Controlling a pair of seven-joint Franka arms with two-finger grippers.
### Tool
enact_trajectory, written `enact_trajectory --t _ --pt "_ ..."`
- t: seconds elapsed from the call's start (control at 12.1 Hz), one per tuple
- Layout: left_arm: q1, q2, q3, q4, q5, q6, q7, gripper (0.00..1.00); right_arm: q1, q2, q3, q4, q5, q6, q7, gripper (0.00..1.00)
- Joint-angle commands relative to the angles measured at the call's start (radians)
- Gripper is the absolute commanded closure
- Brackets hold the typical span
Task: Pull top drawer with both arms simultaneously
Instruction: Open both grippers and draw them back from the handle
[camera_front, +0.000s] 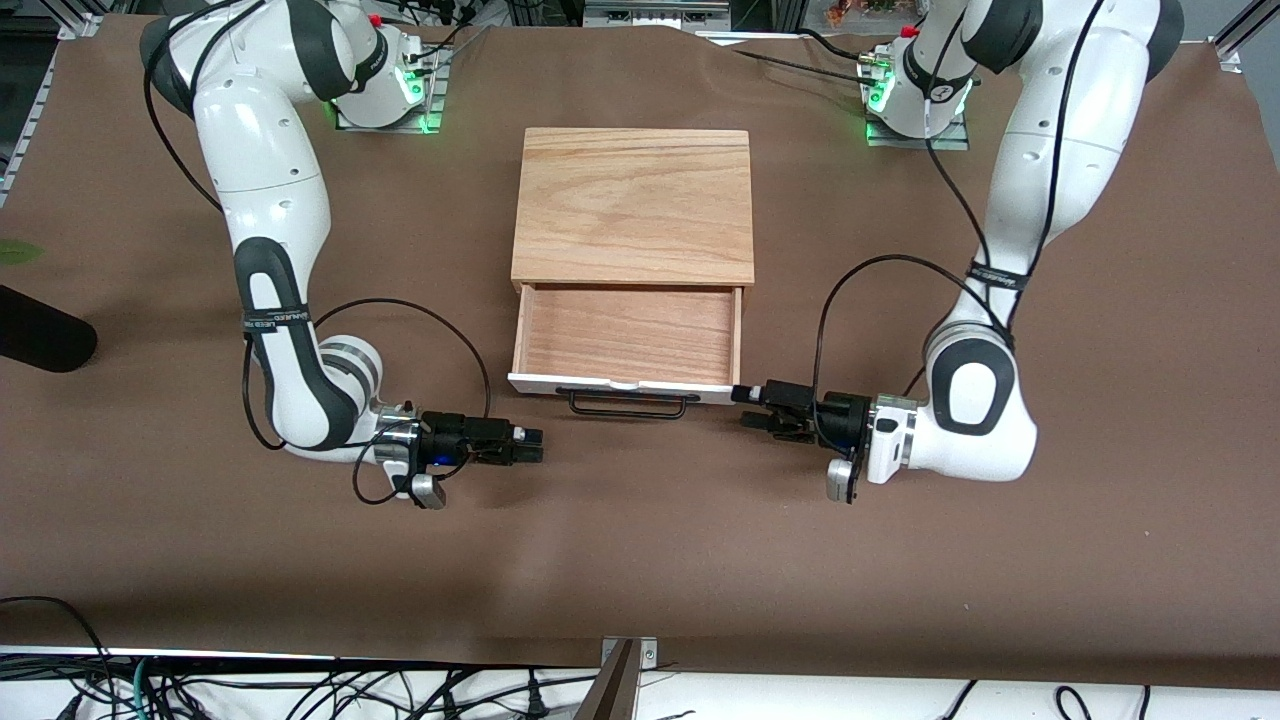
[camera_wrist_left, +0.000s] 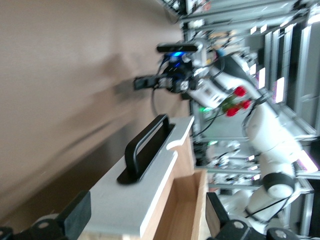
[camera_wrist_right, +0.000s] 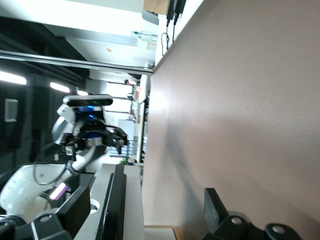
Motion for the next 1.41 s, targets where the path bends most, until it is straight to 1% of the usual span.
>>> enact_trajectory --t 0.0,0.08,0.17,0.25,0.33,0.41,0.58,0.75,0.83,0.91,0.99,1.08,1.16,1.24,1.32 --pt "0.003 -0.076 0.015 -0.007 0.142 -0.006 -0.064 0.00 0.017 -0.020 -0.060 0.059 -0.136 0.019 0.087 0.00" --pt "0.004 -0.093 0.029 0.009 0.182 -0.004 -0.064 0.00 0.019 -0.027 -0.083 0.079 -0.195 0.021 0.110 0.00" --pt "0.007 -0.126 0.063 0.016 0.249 -0.004 -0.064 0.00 0.020 -0.032 -0.101 0.107 -0.256 0.021 0.140 0.00" --pt "0.009 -0.162 0.074 0.022 0.321 -0.006 -0.061 0.00 0.022 -0.032 -0.130 0.134 -0.325 0.021 0.176 0.00" --pt "0.018 -0.188 0.072 0.030 0.368 -0.009 -0.065 0.00 0.025 -0.033 -0.158 0.166 -0.406 0.021 0.219 0.00" --pt "0.042 -0.206 0.074 0.032 0.415 -0.010 -0.065 0.00 0.026 -0.035 -0.179 0.203 -0.510 0.021 0.272 0.00" --pt "0.058 -0.263 0.072 0.029 0.577 -0.041 -0.067 0.00 0.028 -0.035 -0.190 0.271 -0.691 0.021 0.408 0.00" --pt "0.062 -0.315 0.075 0.026 0.691 -0.079 -0.091 0.00 0.037 -0.035 -0.192 0.317 -0.814 0.021 0.537 0.00" --pt "0.056 -0.356 0.081 0.010 0.763 -0.091 -0.097 0.00 0.042 -0.035 -0.192 0.320 -0.865 0.022 0.588 0.00" --pt "0.047 -0.416 0.086 -0.017 0.869 -0.090 -0.142 0.00 0.048 -0.041 -0.193 0.320 -0.914 0.022 0.643 0.00" --pt "0.047 -0.491 0.078 -0.090 0.923 -0.093 -0.242 0.00 0.058 -0.059 -0.192 0.320 -0.990 0.021 0.720 0.00" --pt "0.039 -0.568 0.071 -0.174 0.951 -0.091 -0.321 0.00 0.080 -0.087 -0.199 0.320 -1.079 0.021 0.787 0.00" --pt "0.024 -0.611 0.071 -0.209 1.033 -0.091 -0.352 0.00 0.107 -0.117 -0.210 0.314 -1.174 0.015 0.824 0.00" --pt "-0.003 -0.648 0.071 -0.232 1.164 -0.090 -0.363 0.00 0.112 -0.159 -0.209 0.296 -1.272 0.013 0.835 0.00" --pt "-0.005 -0.694 0.071 -0.259 1.223 -0.087 -0.413 0.00 0.106 -0.211 -0.204 0.252 -1.328 0.015 0.833 0.00"
